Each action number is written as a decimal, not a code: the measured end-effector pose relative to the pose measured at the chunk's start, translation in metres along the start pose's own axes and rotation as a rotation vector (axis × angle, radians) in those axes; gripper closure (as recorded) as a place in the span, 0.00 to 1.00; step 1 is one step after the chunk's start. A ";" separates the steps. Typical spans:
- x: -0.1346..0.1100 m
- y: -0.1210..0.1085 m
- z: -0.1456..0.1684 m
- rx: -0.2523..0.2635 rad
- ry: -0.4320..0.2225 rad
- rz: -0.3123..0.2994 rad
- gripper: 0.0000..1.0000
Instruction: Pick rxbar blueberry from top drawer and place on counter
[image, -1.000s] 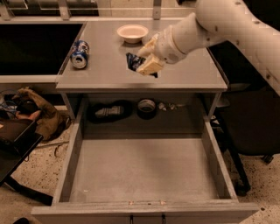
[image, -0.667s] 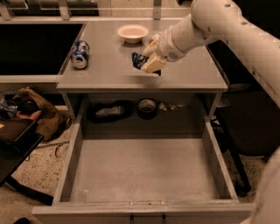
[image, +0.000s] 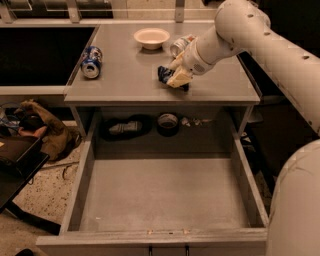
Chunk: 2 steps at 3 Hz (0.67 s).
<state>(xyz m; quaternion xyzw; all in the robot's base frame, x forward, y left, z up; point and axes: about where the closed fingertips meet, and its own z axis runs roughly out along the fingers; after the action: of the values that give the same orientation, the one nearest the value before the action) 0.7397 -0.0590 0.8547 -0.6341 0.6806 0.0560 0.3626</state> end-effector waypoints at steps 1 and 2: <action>0.000 0.000 0.000 0.000 0.000 0.000 0.81; 0.000 0.000 0.000 0.000 0.000 0.000 0.58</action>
Offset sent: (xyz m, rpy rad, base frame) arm 0.0000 0.0000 0.0000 0.0000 0.0000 0.0000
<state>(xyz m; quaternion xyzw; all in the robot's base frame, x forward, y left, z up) 0.7397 -0.0590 0.8547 -0.6342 0.6806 0.0560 0.3626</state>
